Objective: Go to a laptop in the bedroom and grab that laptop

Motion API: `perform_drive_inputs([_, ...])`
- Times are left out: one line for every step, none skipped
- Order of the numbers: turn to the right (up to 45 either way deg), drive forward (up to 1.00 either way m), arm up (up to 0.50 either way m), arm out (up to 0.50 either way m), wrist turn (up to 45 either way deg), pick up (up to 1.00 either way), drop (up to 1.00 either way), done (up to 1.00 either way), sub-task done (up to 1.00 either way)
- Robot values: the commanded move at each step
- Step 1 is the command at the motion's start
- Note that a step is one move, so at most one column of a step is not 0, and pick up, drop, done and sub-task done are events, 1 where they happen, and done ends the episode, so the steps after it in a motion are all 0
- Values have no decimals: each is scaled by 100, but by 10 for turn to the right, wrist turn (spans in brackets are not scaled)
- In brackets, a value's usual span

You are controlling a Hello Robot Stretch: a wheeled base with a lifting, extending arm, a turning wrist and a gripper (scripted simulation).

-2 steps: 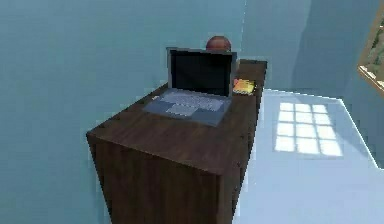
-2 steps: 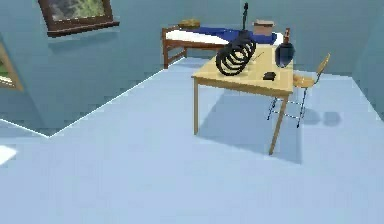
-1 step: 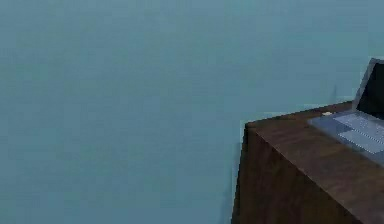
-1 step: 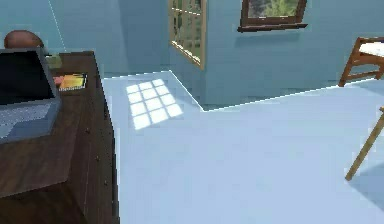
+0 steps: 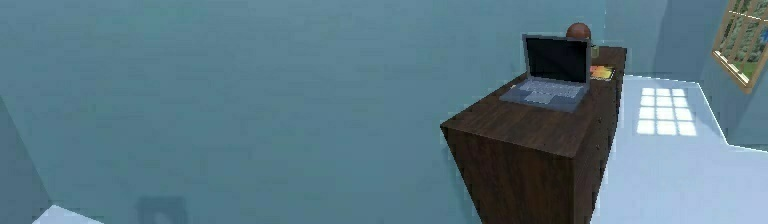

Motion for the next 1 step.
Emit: perform_drive_inputs([0, 0, 50, 0, 0, 0, 0, 0, 0])
